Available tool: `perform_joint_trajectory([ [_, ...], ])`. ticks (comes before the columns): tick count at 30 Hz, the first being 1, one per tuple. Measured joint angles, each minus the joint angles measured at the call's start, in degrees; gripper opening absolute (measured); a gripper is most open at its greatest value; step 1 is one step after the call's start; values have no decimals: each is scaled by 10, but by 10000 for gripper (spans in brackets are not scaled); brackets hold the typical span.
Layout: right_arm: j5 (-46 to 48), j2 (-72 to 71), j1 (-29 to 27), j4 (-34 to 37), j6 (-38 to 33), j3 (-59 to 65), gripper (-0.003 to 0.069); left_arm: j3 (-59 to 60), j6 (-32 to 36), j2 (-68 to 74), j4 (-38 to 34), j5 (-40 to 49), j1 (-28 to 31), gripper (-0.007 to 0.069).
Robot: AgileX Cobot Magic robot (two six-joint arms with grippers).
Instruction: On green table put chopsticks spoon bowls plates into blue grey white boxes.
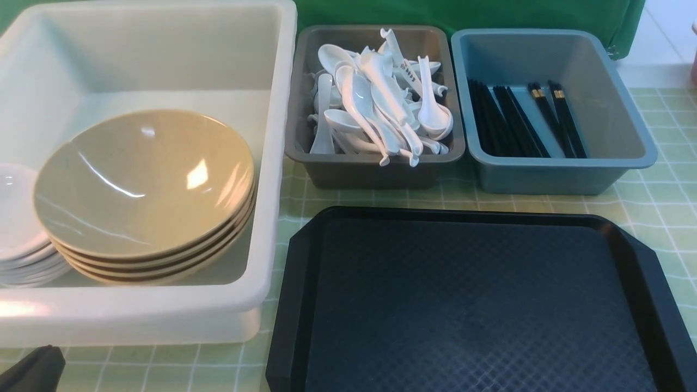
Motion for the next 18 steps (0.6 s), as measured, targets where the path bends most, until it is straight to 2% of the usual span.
perform_joint_trajectory([
  [6,0,0,0,0,0,0,173,0,0,0,-1,0,-27,-1],
  [18,0,-2,-2,0,0,0,183,0,0,0,-1,-1,-30,-1],
])
